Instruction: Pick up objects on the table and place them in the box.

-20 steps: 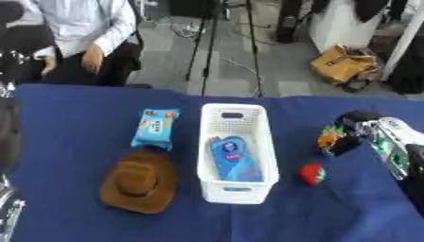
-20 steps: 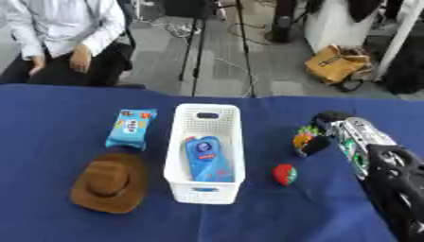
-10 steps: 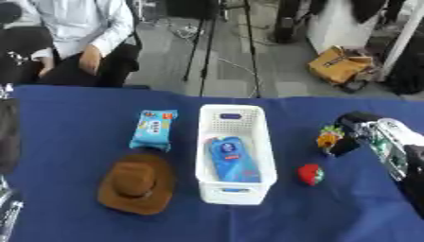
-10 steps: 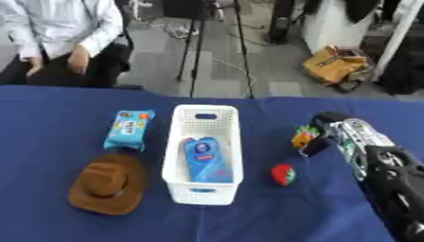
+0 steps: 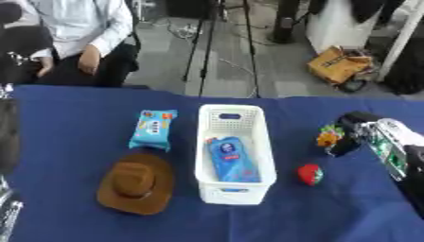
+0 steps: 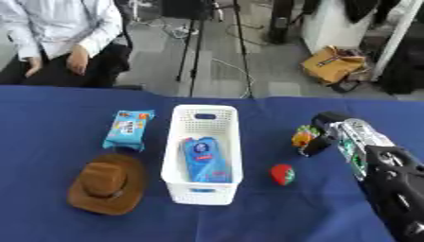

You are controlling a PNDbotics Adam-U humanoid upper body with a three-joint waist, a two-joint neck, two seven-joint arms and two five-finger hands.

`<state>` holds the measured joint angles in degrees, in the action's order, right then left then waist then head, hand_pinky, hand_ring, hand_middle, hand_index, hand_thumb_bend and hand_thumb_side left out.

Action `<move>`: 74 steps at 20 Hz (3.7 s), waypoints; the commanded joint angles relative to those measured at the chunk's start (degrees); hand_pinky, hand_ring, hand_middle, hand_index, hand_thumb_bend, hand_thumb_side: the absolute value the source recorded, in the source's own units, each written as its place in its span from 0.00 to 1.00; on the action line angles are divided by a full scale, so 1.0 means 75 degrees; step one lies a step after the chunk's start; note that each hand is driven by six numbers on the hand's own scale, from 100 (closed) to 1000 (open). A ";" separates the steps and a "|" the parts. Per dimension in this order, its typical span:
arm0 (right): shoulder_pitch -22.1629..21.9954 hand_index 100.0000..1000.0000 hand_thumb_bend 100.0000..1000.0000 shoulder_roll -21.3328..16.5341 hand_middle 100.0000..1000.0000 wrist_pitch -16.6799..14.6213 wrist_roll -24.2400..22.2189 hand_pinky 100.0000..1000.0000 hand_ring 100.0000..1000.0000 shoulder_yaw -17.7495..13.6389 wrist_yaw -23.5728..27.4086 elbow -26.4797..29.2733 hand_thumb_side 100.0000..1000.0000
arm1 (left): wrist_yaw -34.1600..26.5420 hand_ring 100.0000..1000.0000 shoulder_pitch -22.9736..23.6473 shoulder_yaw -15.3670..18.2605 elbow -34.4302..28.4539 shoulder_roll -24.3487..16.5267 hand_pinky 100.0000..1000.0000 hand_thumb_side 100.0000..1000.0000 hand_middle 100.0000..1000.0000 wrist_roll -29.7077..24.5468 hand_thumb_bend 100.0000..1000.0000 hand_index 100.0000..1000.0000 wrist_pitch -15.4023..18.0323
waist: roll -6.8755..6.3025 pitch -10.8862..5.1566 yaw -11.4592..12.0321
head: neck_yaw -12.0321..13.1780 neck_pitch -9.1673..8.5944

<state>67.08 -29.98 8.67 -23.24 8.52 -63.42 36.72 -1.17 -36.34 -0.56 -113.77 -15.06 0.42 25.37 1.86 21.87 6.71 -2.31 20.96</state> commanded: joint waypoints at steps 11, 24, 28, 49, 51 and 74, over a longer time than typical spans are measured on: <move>0.0207 0.62 0.31 -0.0099 0.38 0.0067 0.0151 0.88 0.84 -0.0027 0.0072 0.0084 0.46 | -0.0022 0.75 -0.0136 0.0012 -0.0109 -0.0054 0.81 0.78 0.78 0.0008 0.00 0.78 0.0014 | -0.0013 -0.0176 0.0007 | -0.0051 -0.0101; 0.0255 0.55 0.21 -0.0140 0.31 0.0152 0.0314 0.87 0.80 0.0005 0.0164 0.0189 0.49 | -0.0016 0.75 -0.0114 0.0013 -0.0109 -0.0057 0.81 0.79 0.78 0.0020 0.00 0.78 0.0012 | 0.0033 -0.0228 -0.0016 | -0.0072 -0.0075; 0.0288 0.53 0.19 -0.0130 0.30 0.0158 0.0322 0.86 0.79 0.0020 0.0171 0.0213 0.49 | -0.0022 0.75 -0.0109 0.0009 -0.0109 -0.0053 0.80 0.79 0.78 0.0019 0.00 0.78 0.0008 | 0.0041 -0.0258 -0.0028 | -0.0066 -0.0052; 0.0572 0.46 0.11 -0.0040 0.24 0.0155 0.0225 0.85 0.75 0.0135 0.0166 0.0423 0.52 | -0.0007 0.75 -0.0033 -0.0009 -0.0109 -0.0010 0.80 0.78 0.77 0.0023 0.00 0.78 -0.0035 | 0.0149 -0.0630 -0.0162 | 0.0049 0.0126; 0.0598 0.45 0.11 -0.0024 0.24 0.0140 0.0187 0.85 0.74 0.0157 0.0160 0.0450 0.52 | -0.0004 0.75 -0.0020 -0.0011 -0.0109 0.0001 0.80 0.78 0.77 0.0026 0.00 0.78 -0.0039 | 0.0164 -0.0685 -0.0176 | 0.0057 0.0145; 0.1108 0.43 0.10 0.0532 0.22 -0.0086 -0.0180 0.85 0.73 0.0433 0.0247 0.0815 0.54 | 0.0012 0.75 0.0029 -0.0042 -0.0109 0.0130 0.80 0.78 0.77 0.0029 0.00 0.78 -0.0065 | 0.0313 -0.1110 -0.0019 | -0.0039 0.0439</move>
<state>73.74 -25.24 8.22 -24.45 11.74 -61.91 41.46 -1.15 -35.58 -0.90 -113.77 -14.03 0.71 25.01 4.41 15.02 6.66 -2.38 23.99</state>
